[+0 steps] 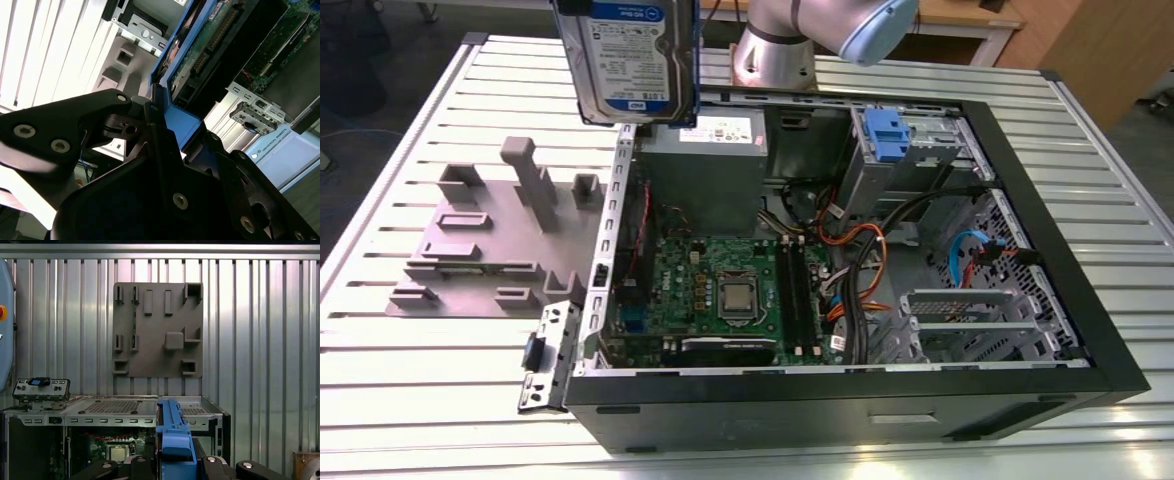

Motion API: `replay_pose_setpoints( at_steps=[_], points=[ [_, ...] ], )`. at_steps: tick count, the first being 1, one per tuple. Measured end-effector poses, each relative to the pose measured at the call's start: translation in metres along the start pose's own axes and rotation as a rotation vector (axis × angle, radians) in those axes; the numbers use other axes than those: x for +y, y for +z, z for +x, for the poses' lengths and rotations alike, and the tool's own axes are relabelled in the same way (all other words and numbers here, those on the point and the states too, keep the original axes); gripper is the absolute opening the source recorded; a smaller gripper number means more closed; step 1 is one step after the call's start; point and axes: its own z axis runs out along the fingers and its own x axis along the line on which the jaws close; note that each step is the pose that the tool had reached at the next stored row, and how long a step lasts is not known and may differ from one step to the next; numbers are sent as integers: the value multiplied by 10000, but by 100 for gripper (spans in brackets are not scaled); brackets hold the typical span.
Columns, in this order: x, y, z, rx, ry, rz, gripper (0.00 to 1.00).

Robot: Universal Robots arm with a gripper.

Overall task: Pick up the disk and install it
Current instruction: 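Pick up the disk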

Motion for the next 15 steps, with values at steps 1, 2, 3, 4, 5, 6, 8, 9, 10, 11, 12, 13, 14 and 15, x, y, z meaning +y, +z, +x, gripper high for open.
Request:
replay_pose_setpoints(
  at_steps=[1, 2, 3, 4, 5, 6, 8, 9, 10, 11, 12, 13, 14, 15],
  points=[
    [-1, -1, 1, 3, 0, -1, 36],
    [-1, -1, 2, 6, 0, -1, 36],
    [-2, -1, 3, 8, 0, -1, 36],
    [-3, 0, 4, 10, -1, 0, 36],
    [-3, 0, 6, 11, -1, 0, 36],
    [-4, 0, 7, 14, -1, 0, 36],
    [-6, 0, 11, 16, -1, 0, 36],
    [-8, 0, 13, 16, -1, 0, 36],
    [-9, 0, 15, 17, -1, 0, 36],
    [-18, 0, 29, 23, -1, 0, 36],
    [-19, 0, 29, 24, -1, -1, 36],
    [-26, 0, 35, 25, -1, 0, 36],
    [-30, 0, 39, 26, -1, 0, 36],
    [-31, 1, 40, 26, 0, 0, 36]
  ],
)
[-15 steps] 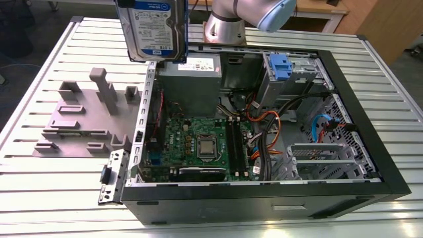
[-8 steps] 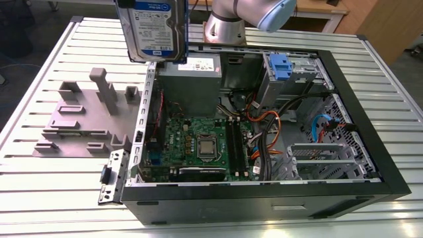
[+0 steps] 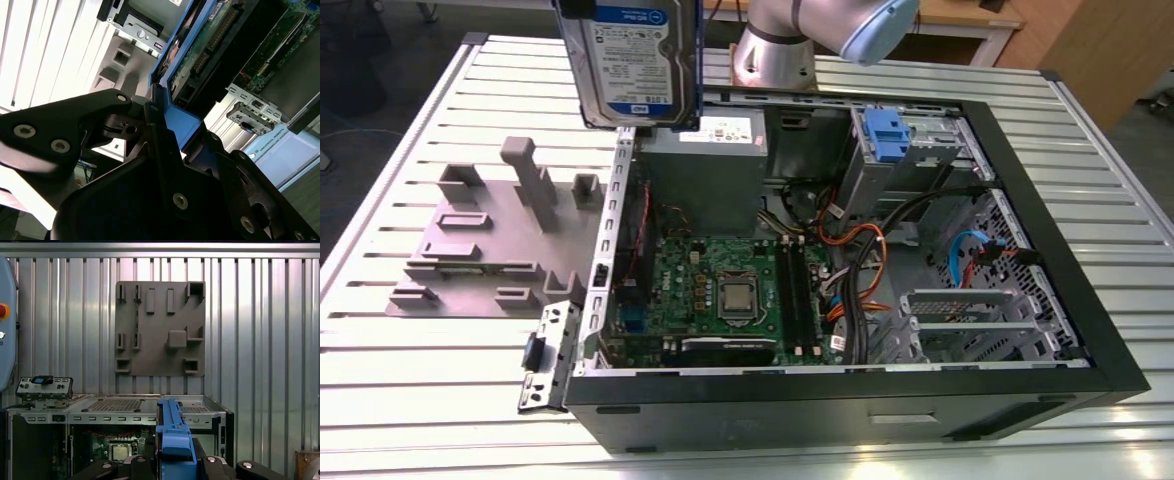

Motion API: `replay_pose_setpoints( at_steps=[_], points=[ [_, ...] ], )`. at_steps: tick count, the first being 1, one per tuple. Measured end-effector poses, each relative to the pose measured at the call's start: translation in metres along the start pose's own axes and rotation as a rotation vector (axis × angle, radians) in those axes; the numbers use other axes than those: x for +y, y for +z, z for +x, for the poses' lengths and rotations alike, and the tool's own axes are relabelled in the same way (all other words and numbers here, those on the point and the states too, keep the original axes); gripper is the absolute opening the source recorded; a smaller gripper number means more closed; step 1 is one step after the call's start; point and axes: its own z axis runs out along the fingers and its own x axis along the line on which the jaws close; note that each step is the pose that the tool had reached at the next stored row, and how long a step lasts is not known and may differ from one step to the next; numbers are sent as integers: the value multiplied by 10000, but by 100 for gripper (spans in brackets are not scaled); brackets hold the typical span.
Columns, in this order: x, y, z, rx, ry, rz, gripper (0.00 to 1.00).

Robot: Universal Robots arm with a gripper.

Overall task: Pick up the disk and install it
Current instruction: 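Pick up the disk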

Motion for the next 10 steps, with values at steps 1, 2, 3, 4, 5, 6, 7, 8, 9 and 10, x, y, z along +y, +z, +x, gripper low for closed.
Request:
replay_pose_setpoints(
  at_steps=[1, 2, 3, 4, 5, 6, 7, 8, 9, 10],
  points=[
    [-1, 0, 0, 0, 0, 0, 36],
    [-3, 0, 0, 0, 0, 0, 36],
    [-7, 0, 0, 1, 0, -1, 36],
    [-12, 0, 0, 1, -2, -1, 36],
    [-18, 0, 0, 1, -1, -2, 36],
    [-24, 0, 3, 0, 0, 0, 36],
    [-29, 1, 10, -1, 0, 1, 36],
    [-33, 1, 16, 1, 0, 0, 36],
    [-38, 1, 23, 3, -1, -1, 36],
    [-41, 1, 29, 4, -1, 0, 36]
  ],
)
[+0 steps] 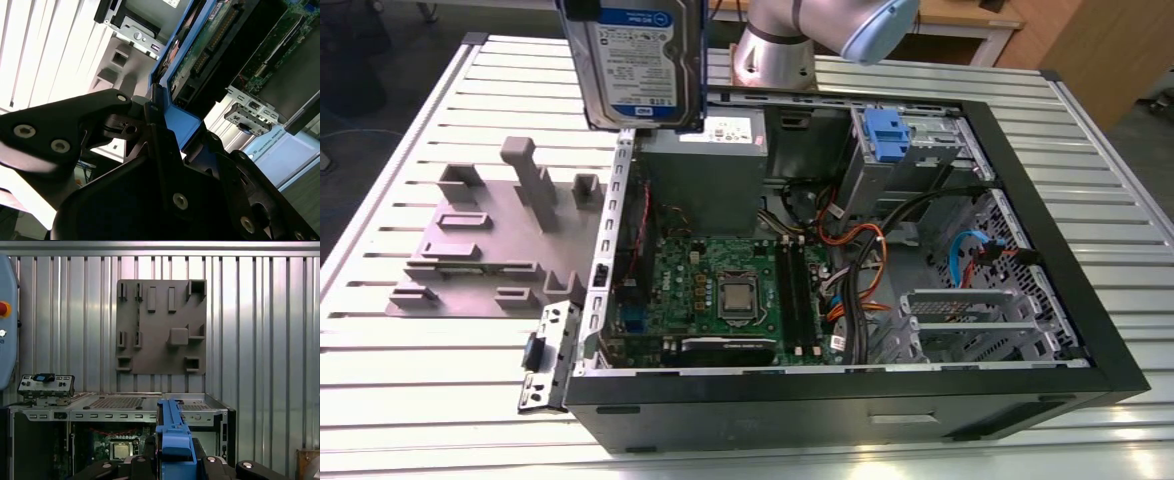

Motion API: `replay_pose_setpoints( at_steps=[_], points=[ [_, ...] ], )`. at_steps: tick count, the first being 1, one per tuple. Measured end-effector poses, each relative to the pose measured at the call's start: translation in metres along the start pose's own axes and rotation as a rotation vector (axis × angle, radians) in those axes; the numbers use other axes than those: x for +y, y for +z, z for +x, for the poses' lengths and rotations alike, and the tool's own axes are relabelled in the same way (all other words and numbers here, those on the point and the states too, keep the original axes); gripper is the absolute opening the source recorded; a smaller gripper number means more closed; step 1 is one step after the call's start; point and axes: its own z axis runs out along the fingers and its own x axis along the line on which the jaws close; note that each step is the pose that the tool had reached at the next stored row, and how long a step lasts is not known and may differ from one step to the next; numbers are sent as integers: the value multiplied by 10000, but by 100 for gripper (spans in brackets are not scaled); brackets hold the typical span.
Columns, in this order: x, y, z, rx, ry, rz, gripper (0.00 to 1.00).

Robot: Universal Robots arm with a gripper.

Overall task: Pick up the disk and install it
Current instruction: 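Pick up the disk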

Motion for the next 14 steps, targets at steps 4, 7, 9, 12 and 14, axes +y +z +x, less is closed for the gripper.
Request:
replay_pose_setpoints(
  at_steps=[4, 7, 9, 12, 14],
  points=[
    [-14, 1, 17, 2, 0, 0, 36],
    [-34, 1, 22, 4, 1, 0, 36],
    [-59, 2, 24, 3, 1, 0, 36],
    [-116, 3, 23, 3, 1, -1, 36],
    [-160, 4, 23, 3, 0, 0, 36]
  ],
)
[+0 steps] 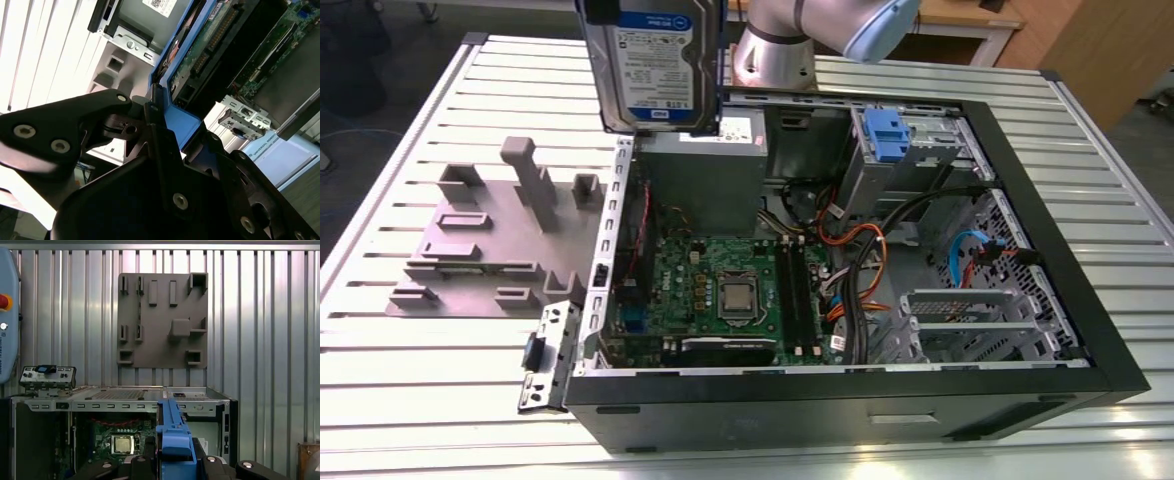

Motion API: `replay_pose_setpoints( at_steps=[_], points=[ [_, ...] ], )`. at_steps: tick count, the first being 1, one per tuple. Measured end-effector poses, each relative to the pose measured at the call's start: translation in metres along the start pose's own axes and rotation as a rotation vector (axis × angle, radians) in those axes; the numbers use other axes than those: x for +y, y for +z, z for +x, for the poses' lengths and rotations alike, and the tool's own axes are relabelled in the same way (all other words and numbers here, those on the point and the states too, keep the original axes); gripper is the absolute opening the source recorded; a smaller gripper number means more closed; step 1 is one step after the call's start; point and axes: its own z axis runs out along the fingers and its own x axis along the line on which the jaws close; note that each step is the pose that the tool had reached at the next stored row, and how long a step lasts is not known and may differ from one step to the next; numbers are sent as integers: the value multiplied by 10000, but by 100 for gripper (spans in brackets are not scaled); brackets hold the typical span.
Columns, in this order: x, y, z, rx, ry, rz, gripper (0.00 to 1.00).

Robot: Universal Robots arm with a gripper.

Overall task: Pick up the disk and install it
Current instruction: 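Pick up the disk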

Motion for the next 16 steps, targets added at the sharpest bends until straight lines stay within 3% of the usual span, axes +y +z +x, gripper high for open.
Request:
replay_pose_setpoints(
  at_steps=[7, 16],
  points=[
    [-122, 2, -1, 0, 0, 0, 36],
    [-176, 3, -2, 0, 1, 0, 36]
  ],
)
